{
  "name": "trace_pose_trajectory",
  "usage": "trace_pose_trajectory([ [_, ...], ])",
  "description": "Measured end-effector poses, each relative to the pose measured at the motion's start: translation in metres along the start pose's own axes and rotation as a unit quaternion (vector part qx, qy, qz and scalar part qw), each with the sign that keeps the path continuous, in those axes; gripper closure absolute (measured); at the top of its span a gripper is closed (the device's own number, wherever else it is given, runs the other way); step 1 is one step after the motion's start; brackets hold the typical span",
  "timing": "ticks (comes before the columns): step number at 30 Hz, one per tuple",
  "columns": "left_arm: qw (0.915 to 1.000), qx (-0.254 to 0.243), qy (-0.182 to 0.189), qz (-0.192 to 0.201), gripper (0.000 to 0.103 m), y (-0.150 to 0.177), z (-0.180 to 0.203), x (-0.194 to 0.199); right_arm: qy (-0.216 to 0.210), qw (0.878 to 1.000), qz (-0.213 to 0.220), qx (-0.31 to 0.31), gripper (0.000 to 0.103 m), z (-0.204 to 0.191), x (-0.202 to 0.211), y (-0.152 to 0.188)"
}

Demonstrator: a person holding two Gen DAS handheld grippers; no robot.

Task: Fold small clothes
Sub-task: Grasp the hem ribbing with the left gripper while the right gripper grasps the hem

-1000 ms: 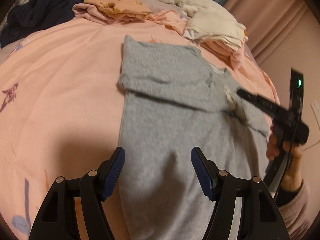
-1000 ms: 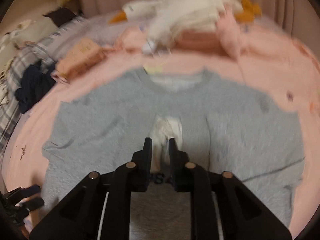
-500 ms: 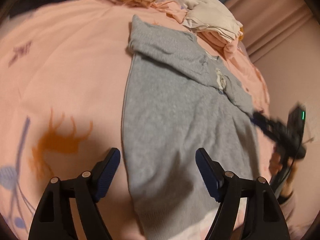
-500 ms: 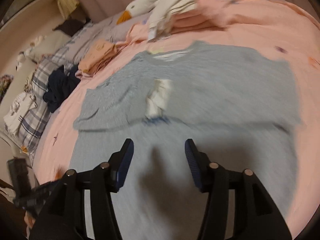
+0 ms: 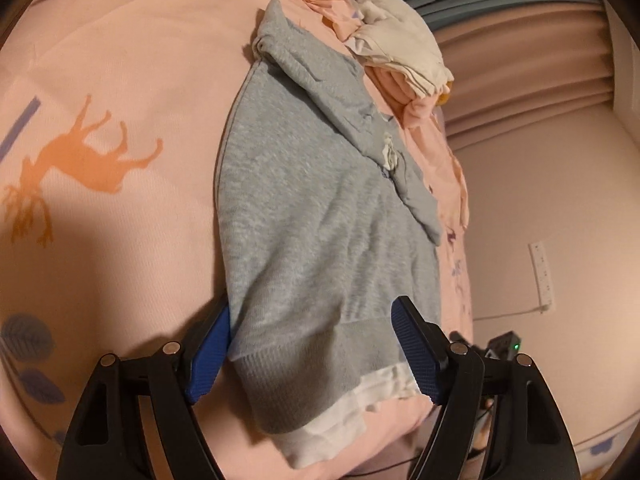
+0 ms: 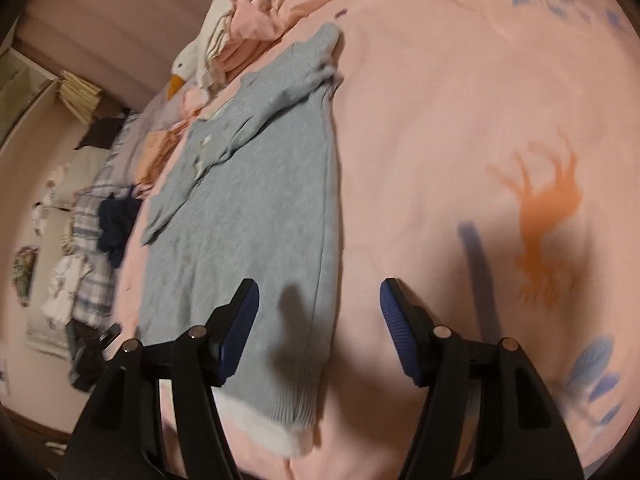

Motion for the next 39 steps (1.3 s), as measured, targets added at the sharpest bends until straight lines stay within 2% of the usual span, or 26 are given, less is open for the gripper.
trace_pose_trajectory([
  [3,0.9997,-0.001,0.015,-0.020,0.026,0.006,0.003,-0.004,-0.029,1.000,-0.010,0.000,0.039,-0.008,-0.001,0.012],
  [7,0.9994,-0.014,0.012,-0.028,0.026,0.009,0.008,-0.013,-0.070,0.997,-0.024,0.004,0.038,-0.025,-0.008,0.022],
  [14,0.9980,-0.001,0.049,-0.040,0.026,0.000,0.020,-0.037,-0.083,0.996,-0.022,0.017,0.038,-0.042,-0.030,0.011],
  [18,0.9981,-0.008,0.046,-0.041,0.026,0.004,0.024,-0.038,-0.086,0.996,-0.024,0.018,0.038,-0.043,-0.032,0.008],
  [21,0.9983,-0.012,0.041,-0.039,0.028,0.009,0.020,-0.035,-0.093,0.995,-0.032,0.021,0.042,-0.043,-0.026,0.017],
  [22,0.9986,-0.011,0.039,-0.035,0.030,0.010,0.019,-0.034,-0.093,0.995,-0.033,0.021,0.046,-0.041,-0.024,0.020],
  [24,0.9992,-0.002,0.029,-0.027,0.051,0.008,0.014,-0.036,-0.090,0.995,-0.029,0.023,0.052,-0.039,-0.021,0.025],
  [25,0.9993,0.004,0.026,-0.026,0.058,0.006,0.011,-0.037,-0.086,0.996,-0.026,0.024,0.058,-0.037,-0.021,0.026],
  [26,0.9993,0.014,0.023,-0.026,0.074,0.004,0.007,-0.039,-0.081,0.996,-0.024,0.021,0.066,-0.036,-0.022,0.025],
  [27,0.9993,0.020,0.020,-0.026,0.086,0.002,0.004,-0.040,-0.078,0.997,-0.023,0.015,0.069,-0.034,-0.024,0.024],
  [29,0.9992,0.027,0.015,-0.023,0.089,0.000,0.002,-0.039,-0.077,0.997,-0.018,0.008,0.078,-0.034,-0.024,0.021],
  [32,0.9996,0.001,0.028,-0.004,0.092,-0.001,0.016,-0.028,-0.083,0.996,0.003,0.025,0.087,-0.045,-0.015,0.017],
  [36,0.9963,-0.042,0.070,0.028,0.094,-0.006,0.049,-0.008,-0.111,0.992,0.051,0.044,0.089,-0.064,0.009,0.004],
  [39,0.9900,-0.074,0.110,0.048,0.095,-0.008,0.074,0.008,-0.121,0.989,0.074,0.048,0.090,-0.071,0.021,-0.003],
])
Point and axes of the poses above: each gripper's, at about its wrist camera, not at the fingertips, and x roughly against the way its jaws point, z to its right, y to its underside, the point moved 8 cm from there along -x, roughly the way its jaws point, and after that the axes turned 8 degrees about x, right-handed, at the moved point
